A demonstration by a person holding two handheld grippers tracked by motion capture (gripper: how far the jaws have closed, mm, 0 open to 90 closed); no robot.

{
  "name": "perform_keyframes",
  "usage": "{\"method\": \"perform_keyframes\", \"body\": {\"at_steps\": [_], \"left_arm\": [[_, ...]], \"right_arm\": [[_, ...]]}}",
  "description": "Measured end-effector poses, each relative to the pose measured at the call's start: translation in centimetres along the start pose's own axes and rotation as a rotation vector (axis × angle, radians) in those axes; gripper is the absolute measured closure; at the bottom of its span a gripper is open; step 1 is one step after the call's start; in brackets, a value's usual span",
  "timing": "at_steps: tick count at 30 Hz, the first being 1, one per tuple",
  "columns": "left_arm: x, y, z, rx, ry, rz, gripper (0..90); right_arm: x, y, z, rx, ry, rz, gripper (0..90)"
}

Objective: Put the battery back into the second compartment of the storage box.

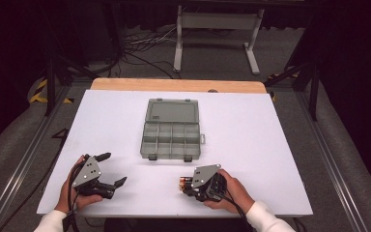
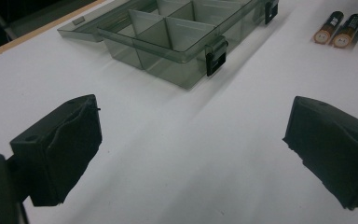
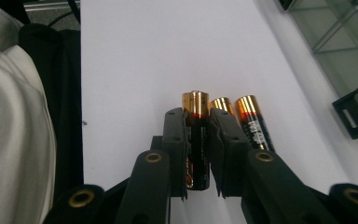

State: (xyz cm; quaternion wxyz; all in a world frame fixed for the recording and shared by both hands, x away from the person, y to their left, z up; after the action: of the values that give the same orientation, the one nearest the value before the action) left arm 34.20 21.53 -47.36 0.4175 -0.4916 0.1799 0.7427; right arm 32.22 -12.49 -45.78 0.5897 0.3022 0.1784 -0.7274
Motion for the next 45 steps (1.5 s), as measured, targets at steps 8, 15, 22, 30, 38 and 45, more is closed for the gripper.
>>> {"method": "perform_keyframes", "body": {"at_steps": [8,15,22,30,38,45], "left_arm": [[0.0,0.0,-0.1,0.001,-0.002,0.002,4.0],[0.0,0.0,-0.1,0.001,0.000,0.007,4.0],[-0.1,0.0,0.0,-0.005,0.000,0.004,3.9],[-0.2,-0.1,0.1,-0.011,0.004,0.003,4.0],[-0.2,-0.1,0.2,-0.013,0.004,-0.003,3.9],[-0.3,0.0,0.1,-0.008,0.014,-0.011,3.9]], "right_arm": [[-0.9,1.2,1.0,0.051,0.049,-0.023,77.6],[-1.5,2.0,1.4,0.070,0.080,-0.034,77.7],[-2.4,3.2,1.8,0.097,0.110,-0.046,77.7],[-4.0,4.7,2.2,0.128,0.136,-0.057,77.6],[-6.0,6.5,1.9,0.159,0.148,-0.050,77.7],[-8.0,8.1,1.3,0.180,0.156,-0.059,77.6]]}}
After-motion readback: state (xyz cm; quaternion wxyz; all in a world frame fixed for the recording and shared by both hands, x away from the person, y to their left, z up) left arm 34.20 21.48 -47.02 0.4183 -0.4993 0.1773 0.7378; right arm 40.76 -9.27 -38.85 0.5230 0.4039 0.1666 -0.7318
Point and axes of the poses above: each handheld gripper's, and its own axes: z roughly backward along the jaws, x roughly out of its underside, y roughly to its right, the point moved 3 cm from there along -z, roughly forward along the jaws, and after that the axes turned 1 degree about x, right-handed, at the moved point
